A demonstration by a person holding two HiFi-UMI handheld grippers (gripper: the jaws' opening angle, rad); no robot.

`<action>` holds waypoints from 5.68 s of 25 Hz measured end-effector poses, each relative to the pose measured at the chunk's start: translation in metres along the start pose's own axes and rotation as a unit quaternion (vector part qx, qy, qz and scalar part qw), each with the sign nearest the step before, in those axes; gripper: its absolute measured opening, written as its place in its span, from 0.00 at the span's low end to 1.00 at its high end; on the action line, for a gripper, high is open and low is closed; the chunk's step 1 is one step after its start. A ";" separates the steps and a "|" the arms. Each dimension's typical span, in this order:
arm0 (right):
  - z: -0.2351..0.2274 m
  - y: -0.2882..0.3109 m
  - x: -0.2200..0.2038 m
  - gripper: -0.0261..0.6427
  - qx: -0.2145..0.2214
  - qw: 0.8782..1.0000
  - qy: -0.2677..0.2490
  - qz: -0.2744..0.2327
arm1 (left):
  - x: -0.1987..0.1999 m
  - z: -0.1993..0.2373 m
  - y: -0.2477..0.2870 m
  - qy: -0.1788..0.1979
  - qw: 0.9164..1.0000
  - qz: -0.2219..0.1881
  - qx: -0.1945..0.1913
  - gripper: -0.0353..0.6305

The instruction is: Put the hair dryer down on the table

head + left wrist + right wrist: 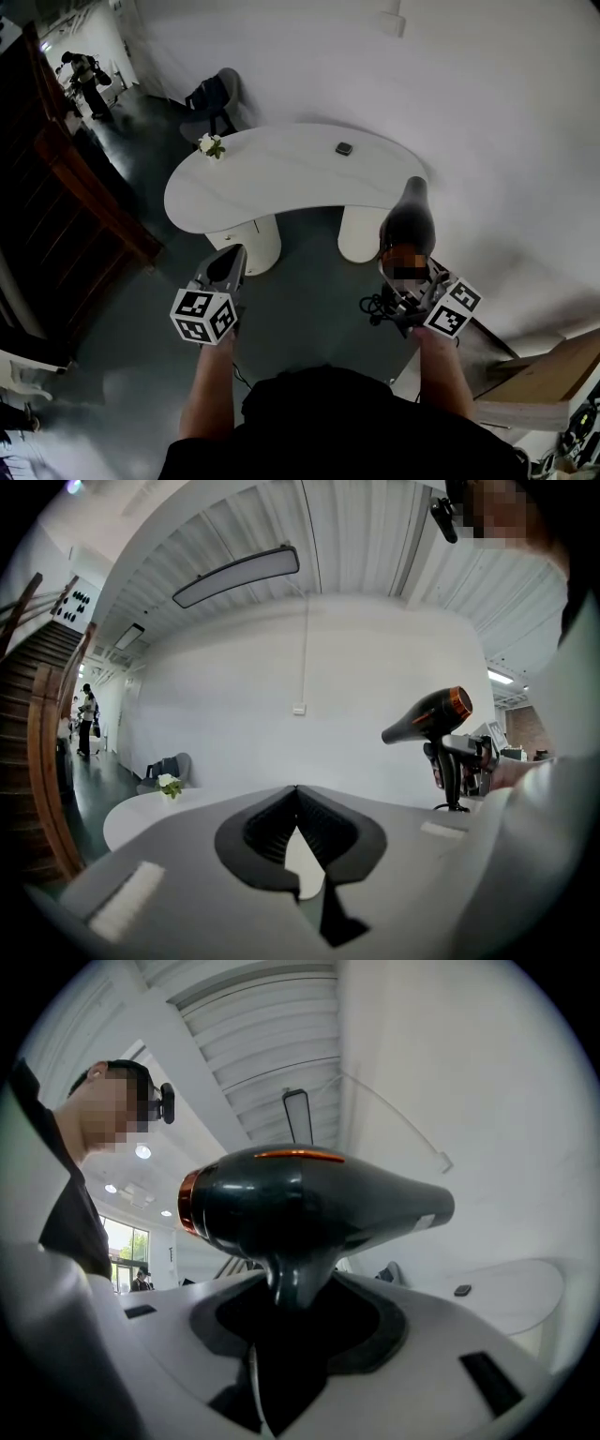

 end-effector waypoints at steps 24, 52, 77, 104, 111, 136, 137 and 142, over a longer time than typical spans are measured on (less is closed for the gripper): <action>-0.133 0.092 -0.011 0.31 -0.056 0.998 -0.003 0.030 | -0.025 0.081 0.149 -0.002 0.999 0.019 -0.029 0.07; -0.275 0.319 -0.050 0.31 -0.034 0.998 0.035 0.038 | -0.023 0.280 0.297 -0.027 0.999 0.029 -0.009 0.07; -0.446 0.383 -0.069 0.31 0.048 0.989 0.113 0.083 | -0.018 0.286 0.474 -0.021 0.998 0.046 0.028 0.07; -0.491 0.475 -0.234 0.31 0.009 0.938 0.104 0.329 | -0.066 0.333 0.482 -0.067 0.994 0.084 0.027 0.07; -0.510 0.490 -0.285 0.31 -0.031 0.915 0.109 0.388 | -0.068 0.336 0.473 -0.071 0.993 0.086 0.033 0.07; -0.525 0.491 -0.392 0.31 -0.085 0.850 0.094 0.511 | -0.068 0.343 0.436 -0.062 0.989 0.107 0.085 0.07; -0.527 0.489 -0.390 0.31 -0.086 0.852 0.100 0.507 | -0.069 0.343 0.436 -0.062 0.989 0.108 0.085 0.07; -0.538 0.487 -0.365 0.32 -0.082 0.867 0.131 0.474 | -0.064 0.344 0.444 -0.057 0.990 0.099 0.083 0.07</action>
Point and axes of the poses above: the fingertips, and each gripper's own axes: y forward along the fingers, z to its left, x out of its top, the point moved 4 cm from there along -y, backward along the fingers, and after that the axes turned 7 degrees about -z, right-handed, at the moved point
